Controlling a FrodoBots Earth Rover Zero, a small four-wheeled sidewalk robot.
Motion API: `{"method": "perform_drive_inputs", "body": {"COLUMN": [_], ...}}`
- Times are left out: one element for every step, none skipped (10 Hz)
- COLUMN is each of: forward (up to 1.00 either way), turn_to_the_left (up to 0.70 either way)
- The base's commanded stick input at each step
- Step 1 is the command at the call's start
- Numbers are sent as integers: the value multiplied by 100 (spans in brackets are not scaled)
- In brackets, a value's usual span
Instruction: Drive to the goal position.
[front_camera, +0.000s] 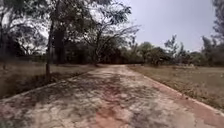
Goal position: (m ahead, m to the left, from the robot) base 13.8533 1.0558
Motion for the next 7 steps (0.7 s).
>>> {"method": "perform_drive_inputs", "body": {"forward": [70,70,70,70,70,70,70], "turn_to_the_left": [0,0,0,0,0,0,0]}}
